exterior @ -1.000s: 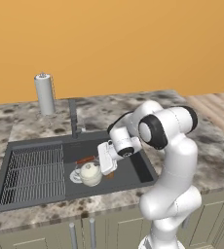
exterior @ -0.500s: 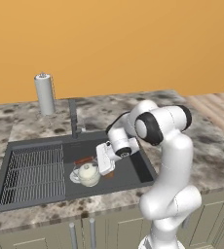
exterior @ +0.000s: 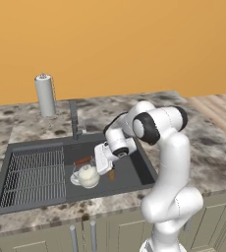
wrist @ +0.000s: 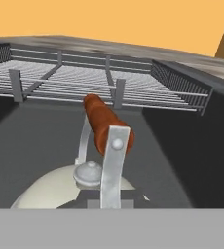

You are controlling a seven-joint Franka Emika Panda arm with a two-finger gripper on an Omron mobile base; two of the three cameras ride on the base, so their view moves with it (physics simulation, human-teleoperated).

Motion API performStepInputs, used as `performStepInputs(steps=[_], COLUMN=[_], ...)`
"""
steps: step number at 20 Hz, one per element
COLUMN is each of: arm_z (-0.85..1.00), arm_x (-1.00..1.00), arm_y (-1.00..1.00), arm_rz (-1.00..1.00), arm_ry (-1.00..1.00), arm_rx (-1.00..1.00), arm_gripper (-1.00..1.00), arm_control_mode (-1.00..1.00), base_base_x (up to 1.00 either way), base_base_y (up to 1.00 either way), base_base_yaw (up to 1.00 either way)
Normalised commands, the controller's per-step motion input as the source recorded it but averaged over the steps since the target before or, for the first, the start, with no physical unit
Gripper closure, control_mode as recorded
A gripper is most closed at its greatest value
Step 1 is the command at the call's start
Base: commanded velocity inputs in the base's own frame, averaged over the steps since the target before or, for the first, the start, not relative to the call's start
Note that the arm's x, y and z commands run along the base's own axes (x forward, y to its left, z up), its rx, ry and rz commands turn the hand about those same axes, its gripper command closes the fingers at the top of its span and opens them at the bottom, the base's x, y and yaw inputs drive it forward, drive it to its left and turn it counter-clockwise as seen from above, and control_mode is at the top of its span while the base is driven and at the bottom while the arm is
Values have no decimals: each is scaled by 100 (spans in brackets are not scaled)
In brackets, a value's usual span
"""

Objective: Open the cabinet, pick the kettle from the cabinet, and place it in the sink.

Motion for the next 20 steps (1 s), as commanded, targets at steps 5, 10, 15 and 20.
performStepInputs(steps=[5,10,15,20], arm_z=[-18,-21,-23,-26], arm_x=[16,0,-20,-27], arm_y=[8,13,10,4], arm_rz=[0,0,0,0], arm_ry=[0,0,-1,-1], arm_rx=[0,0,0,0], arm_gripper=[100,100,100,100], arm_control_mode=[-100,-100,-100,-100], base_base_x=[0,0,0,0], base_base_y=[0,0,0,0], base_base_yaw=[0,0,0,0])
